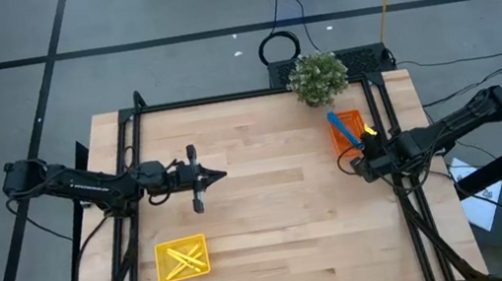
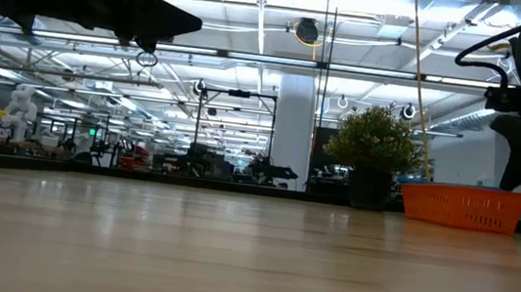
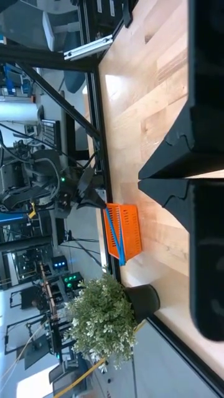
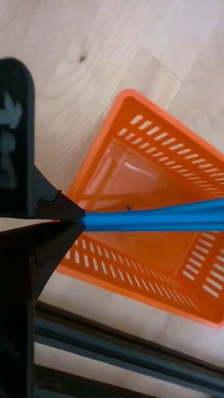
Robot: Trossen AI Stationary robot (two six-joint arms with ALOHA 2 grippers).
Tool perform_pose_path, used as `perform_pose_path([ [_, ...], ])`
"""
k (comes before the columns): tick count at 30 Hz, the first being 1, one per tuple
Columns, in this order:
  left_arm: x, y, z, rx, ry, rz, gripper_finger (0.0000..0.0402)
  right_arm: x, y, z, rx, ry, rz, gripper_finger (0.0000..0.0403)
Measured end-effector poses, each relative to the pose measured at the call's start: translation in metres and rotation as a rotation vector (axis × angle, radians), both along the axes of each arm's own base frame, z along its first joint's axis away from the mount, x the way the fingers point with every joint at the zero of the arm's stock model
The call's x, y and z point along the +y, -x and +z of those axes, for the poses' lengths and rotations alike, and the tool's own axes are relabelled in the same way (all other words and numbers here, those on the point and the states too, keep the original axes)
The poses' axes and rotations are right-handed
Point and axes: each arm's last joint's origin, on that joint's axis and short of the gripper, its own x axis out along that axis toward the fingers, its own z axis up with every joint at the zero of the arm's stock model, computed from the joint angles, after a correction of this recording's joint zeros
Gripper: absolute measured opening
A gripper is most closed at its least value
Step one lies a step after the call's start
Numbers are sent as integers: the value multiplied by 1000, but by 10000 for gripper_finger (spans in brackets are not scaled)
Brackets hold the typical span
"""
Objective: Sort pens & pencils
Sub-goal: Put the blue pencil into the orange bin, then return to Home Position
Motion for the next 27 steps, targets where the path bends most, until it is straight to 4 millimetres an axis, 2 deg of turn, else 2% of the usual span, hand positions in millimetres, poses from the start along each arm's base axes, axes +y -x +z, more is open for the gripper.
perform_pose_path([
  [5,0,0,0,0,2,0,10,1,-1,0,-1,-10,14,14],
  [17,0,0,0,0,4,0,10,1,-6,0,-44,-6,32,106],
  [21,0,0,0,-1,3,0,4,0,-5,1,-64,37,3,109],
  [27,0,0,0,-1,3,0,10,-1,-3,2,-73,56,-36,85],
])
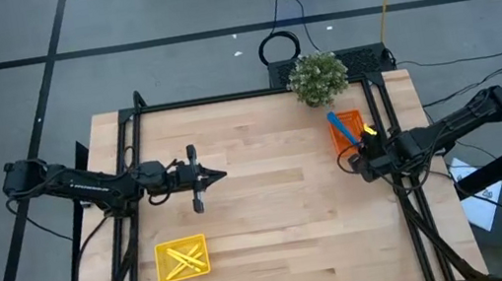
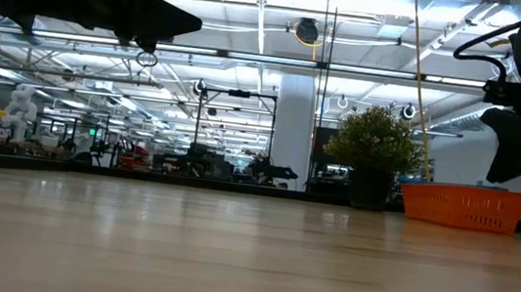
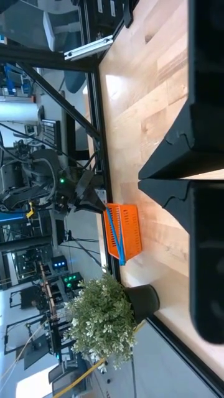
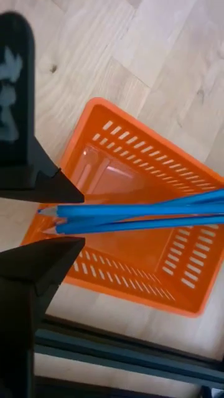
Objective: Sort pens & pencils
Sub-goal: Return to Home Position
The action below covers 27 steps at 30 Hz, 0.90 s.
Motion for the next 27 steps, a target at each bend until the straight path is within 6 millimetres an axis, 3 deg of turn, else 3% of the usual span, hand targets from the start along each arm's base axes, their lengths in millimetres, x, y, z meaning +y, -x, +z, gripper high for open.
perform_pose_path([
  [8,0,0,0,0,-14,0,7,3,-12,3,-64,44,110,7],
  [13,0,0,0,0,-11,0,7,6,-29,7,-161,59,202,1],
  [27,0,0,0,0,-3,0,4,-7,-30,-9,26,-31,66,0],
])
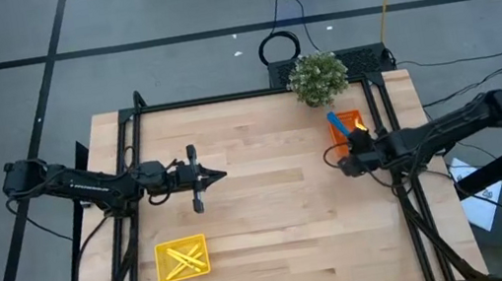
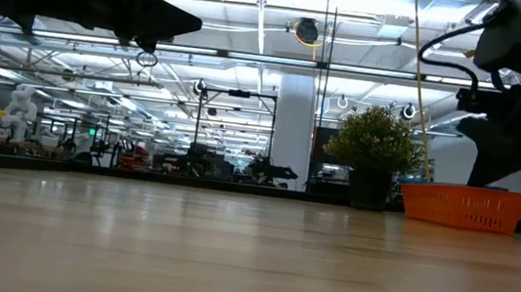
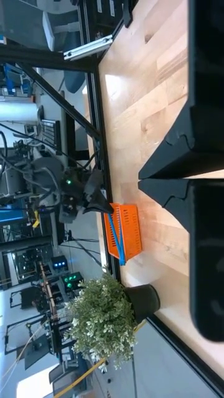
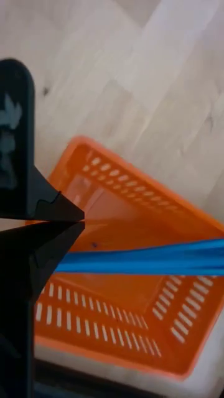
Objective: Sort pens & pencils
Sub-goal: Return to Home Position
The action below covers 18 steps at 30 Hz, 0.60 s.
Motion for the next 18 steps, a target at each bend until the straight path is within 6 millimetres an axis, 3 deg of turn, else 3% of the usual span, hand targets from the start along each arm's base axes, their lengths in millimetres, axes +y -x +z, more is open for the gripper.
perform_pose_path([
  [18,0,0,-1,16,-2,5,9,-8,6,-5,109,13,-83,0],
])
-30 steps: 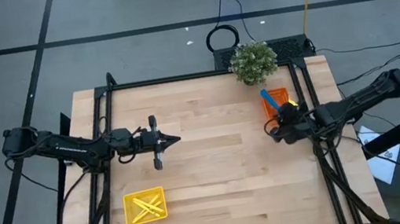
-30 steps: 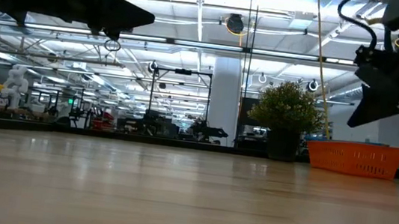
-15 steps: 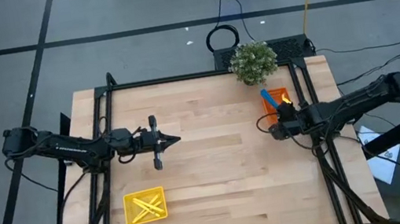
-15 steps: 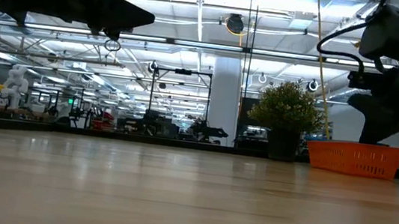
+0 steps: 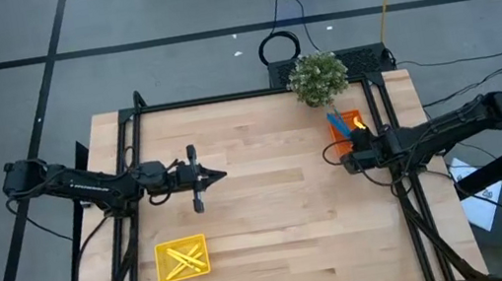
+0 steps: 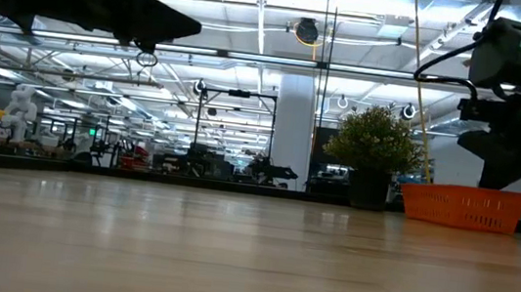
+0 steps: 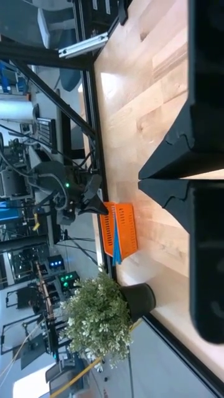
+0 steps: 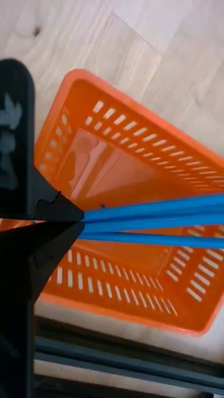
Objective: Sort pens & pencils
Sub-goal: Return to Home Position
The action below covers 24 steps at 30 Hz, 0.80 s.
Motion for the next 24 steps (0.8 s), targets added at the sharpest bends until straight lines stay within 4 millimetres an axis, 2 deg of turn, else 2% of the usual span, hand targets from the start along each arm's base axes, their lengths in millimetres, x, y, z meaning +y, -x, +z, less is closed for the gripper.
perform_pose_path([
  [6,1,0,0,0,-2,33,8,5,-9,3,-87,5,83,0],
  [10,2,3,3,-13,7,59,3,15,-30,12,-247,51,279,0],
  [13,3,9,13,-20,27,80,3,25,-46,23,-366,104,448,0],
  [17,4,25,41,0,30,118,2,35,-63,40,-503,154,688,0],
  [22,7,59,74,-3,-2,145,1,42,-73,56,-655,172,907,0],
  [24,7,75,79,-16,-2,146,1,44,-74,60,-681,183,956,0],
])
